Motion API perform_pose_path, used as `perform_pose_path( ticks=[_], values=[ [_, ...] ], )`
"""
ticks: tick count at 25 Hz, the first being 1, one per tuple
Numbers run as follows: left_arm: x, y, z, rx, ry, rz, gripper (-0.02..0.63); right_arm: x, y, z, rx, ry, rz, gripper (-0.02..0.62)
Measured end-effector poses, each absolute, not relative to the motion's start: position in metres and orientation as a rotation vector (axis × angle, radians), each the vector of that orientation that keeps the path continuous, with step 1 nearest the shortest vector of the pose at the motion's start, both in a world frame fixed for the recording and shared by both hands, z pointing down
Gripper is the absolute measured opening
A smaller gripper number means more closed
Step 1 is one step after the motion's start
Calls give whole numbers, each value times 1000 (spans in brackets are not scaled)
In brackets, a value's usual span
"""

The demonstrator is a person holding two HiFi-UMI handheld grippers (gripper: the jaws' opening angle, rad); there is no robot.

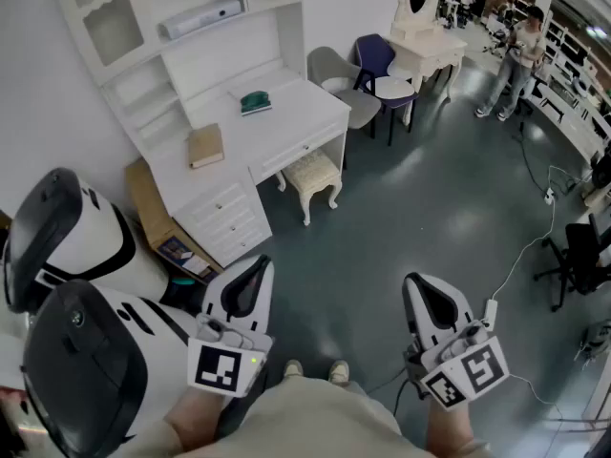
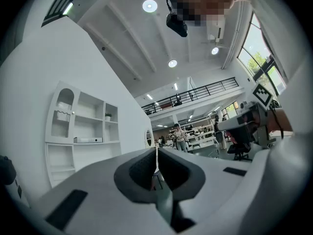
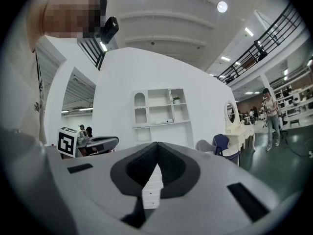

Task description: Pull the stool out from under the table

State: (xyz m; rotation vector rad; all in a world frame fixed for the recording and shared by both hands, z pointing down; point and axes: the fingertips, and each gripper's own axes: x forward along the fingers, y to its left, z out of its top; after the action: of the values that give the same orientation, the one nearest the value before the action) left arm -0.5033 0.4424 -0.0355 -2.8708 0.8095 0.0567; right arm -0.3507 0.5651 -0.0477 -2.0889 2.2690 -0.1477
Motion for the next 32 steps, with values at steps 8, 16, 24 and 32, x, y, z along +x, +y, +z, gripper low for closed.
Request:
perform_pose_path(
  ticks=[8, 16, 24, 32],
  values=[
    [-496, 450, -31, -2893, 803, 29, 29, -338, 571, -53, -2086, 2201, -145, 20],
    [-481, 460, -29, -2930, 796, 15, 28, -324, 582, -53, -2070, 2199, -129, 20],
    [-464, 465, -30, -2974, 875, 128, 251, -274, 601, -45, -2180, 2054, -127, 232],
    [-440, 476, -12, -2893, 950, 33, 261, -247, 607, -40, -2130, 2087, -125, 264]
  ],
)
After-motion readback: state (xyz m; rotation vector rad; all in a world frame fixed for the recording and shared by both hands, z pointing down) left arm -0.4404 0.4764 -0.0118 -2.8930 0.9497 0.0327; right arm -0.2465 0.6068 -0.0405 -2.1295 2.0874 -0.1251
